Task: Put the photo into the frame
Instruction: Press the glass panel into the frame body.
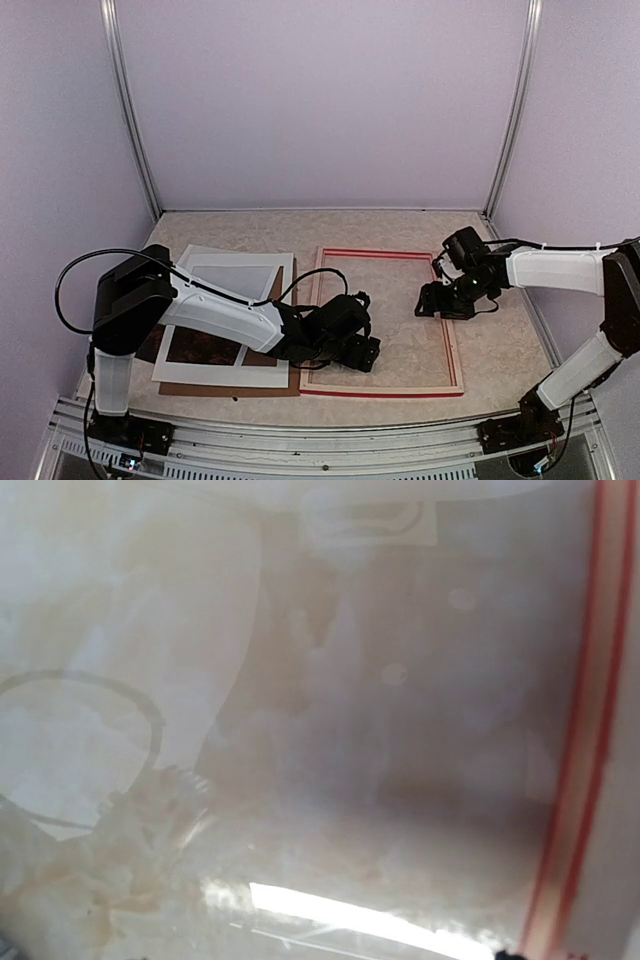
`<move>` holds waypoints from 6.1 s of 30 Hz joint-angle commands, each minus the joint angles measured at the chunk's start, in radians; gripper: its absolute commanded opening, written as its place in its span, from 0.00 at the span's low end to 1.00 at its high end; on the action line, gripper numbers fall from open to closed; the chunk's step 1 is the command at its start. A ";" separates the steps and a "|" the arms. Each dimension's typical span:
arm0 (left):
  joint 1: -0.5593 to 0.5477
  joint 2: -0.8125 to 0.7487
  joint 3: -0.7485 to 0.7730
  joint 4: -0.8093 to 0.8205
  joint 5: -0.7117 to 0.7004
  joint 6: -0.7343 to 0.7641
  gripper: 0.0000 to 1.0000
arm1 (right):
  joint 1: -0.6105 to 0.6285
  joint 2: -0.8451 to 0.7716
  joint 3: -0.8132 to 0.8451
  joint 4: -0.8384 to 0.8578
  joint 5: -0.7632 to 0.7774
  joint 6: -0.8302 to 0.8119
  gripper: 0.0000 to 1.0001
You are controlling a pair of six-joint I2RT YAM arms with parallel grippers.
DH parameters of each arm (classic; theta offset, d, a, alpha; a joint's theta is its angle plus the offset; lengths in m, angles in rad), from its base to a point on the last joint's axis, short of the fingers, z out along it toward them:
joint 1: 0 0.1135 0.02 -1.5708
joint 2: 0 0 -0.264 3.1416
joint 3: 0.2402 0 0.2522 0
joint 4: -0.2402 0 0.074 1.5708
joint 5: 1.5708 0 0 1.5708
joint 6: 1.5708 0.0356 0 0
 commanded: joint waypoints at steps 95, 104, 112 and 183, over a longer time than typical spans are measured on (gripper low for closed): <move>0.098 -0.274 -0.075 -0.202 -0.246 0.022 0.94 | -0.101 0.429 0.573 0.022 0.162 -0.129 0.79; 0.100 -0.291 -0.078 -0.204 -0.257 0.047 0.97 | -0.120 0.613 0.719 0.013 0.172 -0.164 0.79; 0.101 -0.277 -0.057 -0.211 -0.254 0.063 0.98 | -0.134 0.666 0.733 0.008 0.207 -0.188 0.80; 0.119 -0.244 -0.083 -0.228 -0.245 0.022 0.98 | -0.077 0.769 0.847 -0.122 0.408 -0.167 0.79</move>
